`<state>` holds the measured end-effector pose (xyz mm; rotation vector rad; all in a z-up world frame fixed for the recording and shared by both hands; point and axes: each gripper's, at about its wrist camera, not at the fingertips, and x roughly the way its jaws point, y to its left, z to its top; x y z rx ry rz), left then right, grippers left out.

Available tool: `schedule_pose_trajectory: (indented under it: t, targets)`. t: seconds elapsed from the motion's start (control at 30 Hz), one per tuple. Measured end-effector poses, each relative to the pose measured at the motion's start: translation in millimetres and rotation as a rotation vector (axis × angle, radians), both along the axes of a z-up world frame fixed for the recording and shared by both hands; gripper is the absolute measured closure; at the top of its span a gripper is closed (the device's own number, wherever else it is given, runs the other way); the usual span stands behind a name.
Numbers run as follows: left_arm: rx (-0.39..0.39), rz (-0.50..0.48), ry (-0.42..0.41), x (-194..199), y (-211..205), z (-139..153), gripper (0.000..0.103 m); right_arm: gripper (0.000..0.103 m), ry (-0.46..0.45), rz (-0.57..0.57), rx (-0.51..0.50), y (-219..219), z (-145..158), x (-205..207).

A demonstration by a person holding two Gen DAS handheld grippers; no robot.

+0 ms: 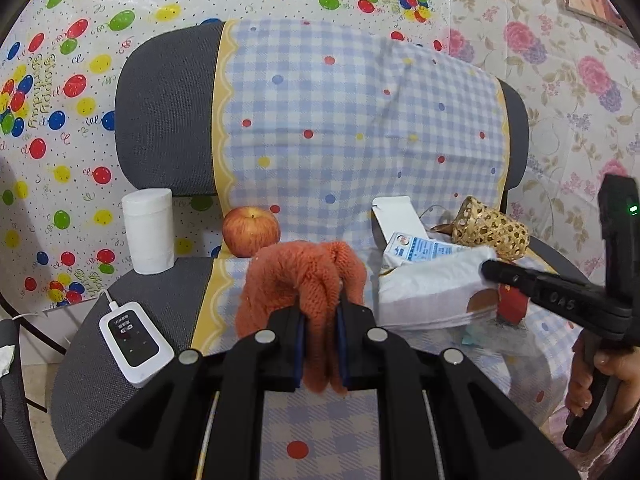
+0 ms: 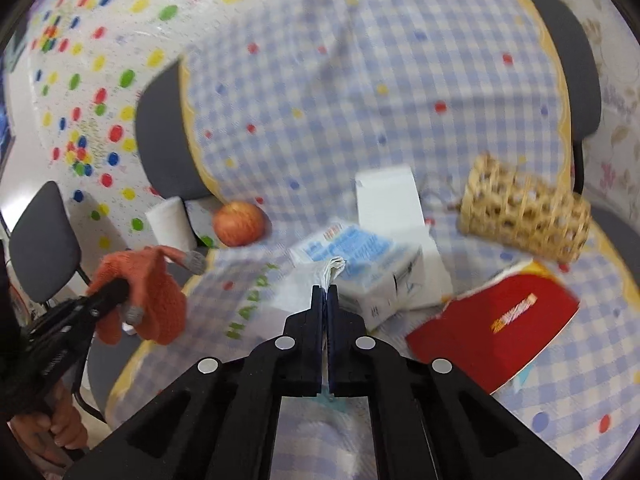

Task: Collect trash
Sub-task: 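Lift the orange glove with the left tool while the right tool grasps the white paper bag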

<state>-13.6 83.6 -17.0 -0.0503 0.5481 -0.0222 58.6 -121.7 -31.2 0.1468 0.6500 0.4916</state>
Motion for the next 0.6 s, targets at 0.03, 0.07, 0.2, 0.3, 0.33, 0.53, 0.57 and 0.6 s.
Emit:
schedule_pose_trajectory:
  t: [0.03,0.07,0.2,0.3,0.33,0.53,0.57,0.6]
  targets:
    - [0.002,-0.009,-0.012,-3.1,-2.1,5.0,0.093,0.101,-0.027,0.0,0.0,-1.2,9.7,-6.6]
    - [0.003,-0.018,-0.024,-6.1,-4.8,9.6,0.093,0.101,-0.064,-0.003,-0.004,-3.8,23.4,-16.6]
    - [-0.011,-0.089,-0.074,-20.4,-22.9,29.4,0.093,0.101,-0.154,-0.042,-0.039,-20.2,59.0,-51.1]
    - [-0.024,-0.157,-0.096,-30.7,-44.0,35.9,0.093,0.101,-0.193,-0.09,-0.063,-39.9,71.9,-77.5]
    - [-0.024,-0.182,-0.1,-34.0,-51.9,36.5,0.093,0.101,-0.198,-0.111,-0.076,-47.0,73.7,-86.8]
    - [-0.021,-0.387,-0.096,-58.2,-116.8,28.0,0.093,0.101,-0.192,-0.221,-0.131,-87.8,69.7,-134.3]
    - [-0.022,-0.411,-0.091,-61.1,-125.0,25.9,0.093,0.101,-0.186,-0.246,-0.141,-96.3,67.7,-142.5]
    - [-0.023,-0.449,-0.08,-64.9,-136.8,22.2,0.093,0.101,-0.178,-0.278,-0.152,-106.0,64.8,-152.8]
